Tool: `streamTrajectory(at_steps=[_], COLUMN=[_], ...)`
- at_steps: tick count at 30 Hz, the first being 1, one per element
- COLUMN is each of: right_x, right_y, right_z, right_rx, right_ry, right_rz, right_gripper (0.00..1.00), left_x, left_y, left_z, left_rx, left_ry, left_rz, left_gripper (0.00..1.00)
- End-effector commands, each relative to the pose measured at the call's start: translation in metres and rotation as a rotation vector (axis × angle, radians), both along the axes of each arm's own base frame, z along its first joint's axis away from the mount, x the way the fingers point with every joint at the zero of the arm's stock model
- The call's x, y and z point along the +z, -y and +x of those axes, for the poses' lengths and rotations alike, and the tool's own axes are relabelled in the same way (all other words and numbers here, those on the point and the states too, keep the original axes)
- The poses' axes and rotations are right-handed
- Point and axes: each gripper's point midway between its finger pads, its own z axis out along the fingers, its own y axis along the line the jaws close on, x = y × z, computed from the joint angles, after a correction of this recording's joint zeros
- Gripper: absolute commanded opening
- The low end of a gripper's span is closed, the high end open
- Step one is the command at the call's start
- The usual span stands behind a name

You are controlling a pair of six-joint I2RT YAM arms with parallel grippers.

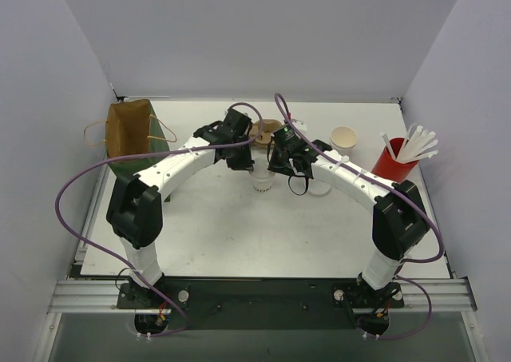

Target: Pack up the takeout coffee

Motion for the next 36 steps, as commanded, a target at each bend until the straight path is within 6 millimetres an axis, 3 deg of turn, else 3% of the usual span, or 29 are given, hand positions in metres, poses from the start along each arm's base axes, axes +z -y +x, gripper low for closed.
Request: streamTrajectory(at_steps=[1,17,28,30,36], right_x=[-0.046,-0.069,-0.071,-0.066,-0.042], right_y=[0.016,0.022,0.021,0.019,0.013], right_z=[-0.033,-0.047,-0.048,-0.047,-0.046], right_rx=[0.013,0.008,0.014,0.018,0.034], right_ry=[-0.159,-0.204,-0.211,-0.204,-0.165], right_rz=[-0.119,-0.121,-0.115,-0.102,-0.056], right_gripper=[0.16,0.16,0.16,0.16,0.16], left_x=[-0.054,-0.115,-0.135,-0.13,-0.088], left_y=[-0.017,-0.04,-0.044,-0.043,-0.033], left_z=[-0.011,-0.035,-0.058,-0.056,-0.026], left_rx=[0.005,0.042,0.04,0.034,-0.006], left_ry=[-0.073,-0.167,-0.223,-0.206,-0.117], left_rz=[0.148,0.25,0.241,0.235,0.234], left_gripper=[0.23,0.2,0.2,0.2,0.21])
